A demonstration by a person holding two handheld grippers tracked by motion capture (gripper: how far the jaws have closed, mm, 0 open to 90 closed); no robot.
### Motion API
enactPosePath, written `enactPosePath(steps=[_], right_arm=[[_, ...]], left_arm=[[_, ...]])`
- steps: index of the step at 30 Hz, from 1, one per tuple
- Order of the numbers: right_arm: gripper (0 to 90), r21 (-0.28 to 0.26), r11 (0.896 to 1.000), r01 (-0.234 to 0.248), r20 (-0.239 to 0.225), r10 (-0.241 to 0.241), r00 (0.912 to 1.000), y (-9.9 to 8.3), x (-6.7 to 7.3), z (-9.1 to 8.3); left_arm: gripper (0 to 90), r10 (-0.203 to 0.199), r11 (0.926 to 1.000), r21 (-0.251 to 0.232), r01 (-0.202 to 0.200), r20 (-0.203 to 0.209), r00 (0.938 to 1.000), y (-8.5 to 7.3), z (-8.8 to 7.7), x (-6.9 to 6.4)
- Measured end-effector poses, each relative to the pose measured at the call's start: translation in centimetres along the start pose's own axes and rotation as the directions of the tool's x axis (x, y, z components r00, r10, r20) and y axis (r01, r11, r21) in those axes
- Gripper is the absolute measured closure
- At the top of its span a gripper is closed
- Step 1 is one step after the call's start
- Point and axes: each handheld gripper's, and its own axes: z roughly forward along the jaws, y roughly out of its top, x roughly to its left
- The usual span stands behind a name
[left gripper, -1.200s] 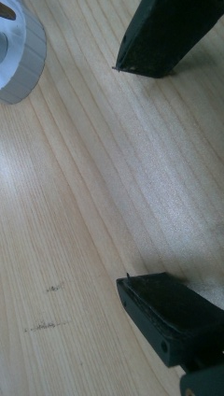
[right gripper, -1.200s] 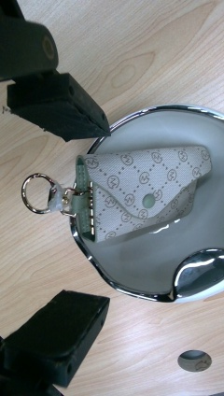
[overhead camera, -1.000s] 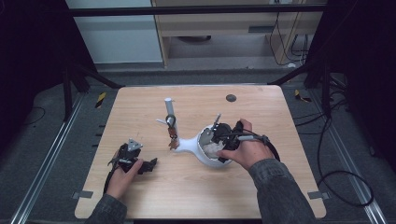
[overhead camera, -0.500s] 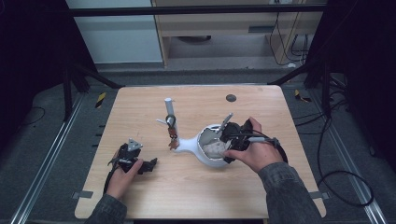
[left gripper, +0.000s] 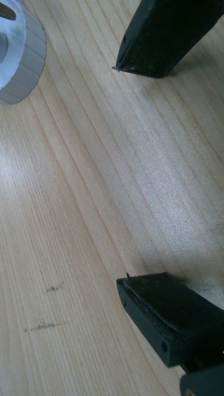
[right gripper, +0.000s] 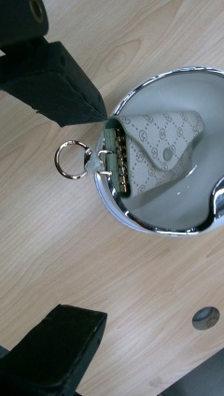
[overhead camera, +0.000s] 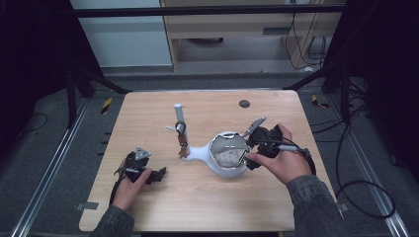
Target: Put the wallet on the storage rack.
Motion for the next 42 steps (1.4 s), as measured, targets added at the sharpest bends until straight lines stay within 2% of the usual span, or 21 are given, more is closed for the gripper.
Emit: enactPosePath(steps=[12,18,20,26,31,42], right_arm=[[5.8,-0.082,0.994,-0.066,0.043,0.069,0.9966,-1.5,-1.6,-0.9],[6.0,-0.135,0.982,-0.133,0.070,0.144,0.9872,-2.7,-2.5,-0.9],[6.3,-0.163,0.972,-0.171,0.063,0.184,0.9809,-3.3,-3.0,-0.9],[6.5,-0.183,0.962,-0.202,0.064,0.217,0.9740,-4.3,-3.6,-0.8],[6.4,-0.186,0.959,-0.214,0.056,0.227,0.9722,-5.2,-3.9,-0.6],[6.2,-0.218,0.939,-0.264,0.036,0.278,0.9599,-7.3,-5.1,0.5]], left_arm=[[0.0,0.003,1.0000,0.002,-0.003,0.001,1.0000,0.0,0.0,0.0],[0.0,0.004,1.0000,0.002,-0.004,0.002,1.0000,0.0,0.0,0.0],[0.0,0.003,1.0000,0.002,-0.003,0.002,1.0000,0.0,0.0,0.0],[0.0,0.003,1.0000,0.002,-0.003,0.002,1.0000,0.0,0.0,0.0],[0.0,0.005,1.0000,0.002,-0.005,0.003,1.0000,0.0,0.0,-0.1],[0.0,0.005,1.0000,0.002,-0.005,0.004,1.0000,0.0,0.0,-0.1]])
